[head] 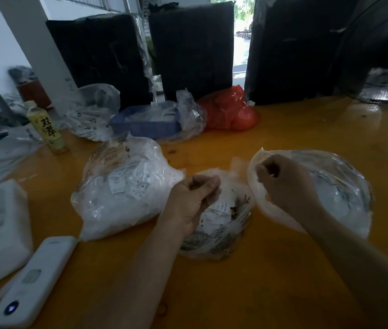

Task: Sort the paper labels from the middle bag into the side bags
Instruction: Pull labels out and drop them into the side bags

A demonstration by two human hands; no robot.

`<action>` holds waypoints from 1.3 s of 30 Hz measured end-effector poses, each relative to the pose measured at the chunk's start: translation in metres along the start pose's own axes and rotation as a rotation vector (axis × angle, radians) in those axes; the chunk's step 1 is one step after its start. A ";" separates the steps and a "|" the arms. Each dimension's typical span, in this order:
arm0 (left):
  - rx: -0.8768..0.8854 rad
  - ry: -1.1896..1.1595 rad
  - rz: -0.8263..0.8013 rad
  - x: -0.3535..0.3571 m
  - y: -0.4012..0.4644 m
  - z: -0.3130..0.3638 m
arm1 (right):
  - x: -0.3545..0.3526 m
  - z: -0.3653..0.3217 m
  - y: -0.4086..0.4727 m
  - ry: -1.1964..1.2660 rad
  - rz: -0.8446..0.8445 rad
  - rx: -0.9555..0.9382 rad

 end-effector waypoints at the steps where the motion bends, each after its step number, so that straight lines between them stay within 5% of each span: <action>1: 0.000 0.024 0.009 -0.003 0.000 0.000 | -0.014 0.004 0.003 -0.164 0.066 -0.021; 5: -0.020 0.097 0.012 -0.011 0.001 -0.003 | -0.036 0.029 0.008 -1.060 0.062 0.012; 8: -0.013 0.132 -0.005 -0.013 0.001 0.001 | -0.026 0.046 0.006 -1.200 -0.138 0.060; 12: 0.003 0.193 0.005 -0.018 0.000 0.006 | -0.020 0.045 0.020 -1.087 -0.167 0.009; 15: 0.019 0.156 -0.016 -0.017 0.000 0.006 | 0.006 0.011 0.015 -0.716 -0.172 -0.156; 18: 0.043 0.031 -0.025 -0.017 0.001 0.006 | 0.051 -0.027 -0.011 -0.313 -0.406 -0.341; 21: 0.046 -0.056 -0.024 -0.022 0.004 0.005 | 0.089 -0.025 -0.021 -0.390 -0.566 -0.436; 29: 0.077 -0.014 -0.042 -0.021 0.002 -0.002 | 0.112 -0.005 -0.031 -0.542 -0.442 -0.464; 39: 0.089 -0.058 -0.003 -0.028 -0.001 -0.003 | 0.064 -0.005 -0.023 -0.090 -0.205 -0.251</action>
Point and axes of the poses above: each hand's wrist, its own y-axis towards the middle knuckle, its own x-axis out of the palm, z = x × y, the point moved 9 cm from there along y, towards the middle knuckle, and after that the axes turned 8 degrees about x, right-handed, at the moved point
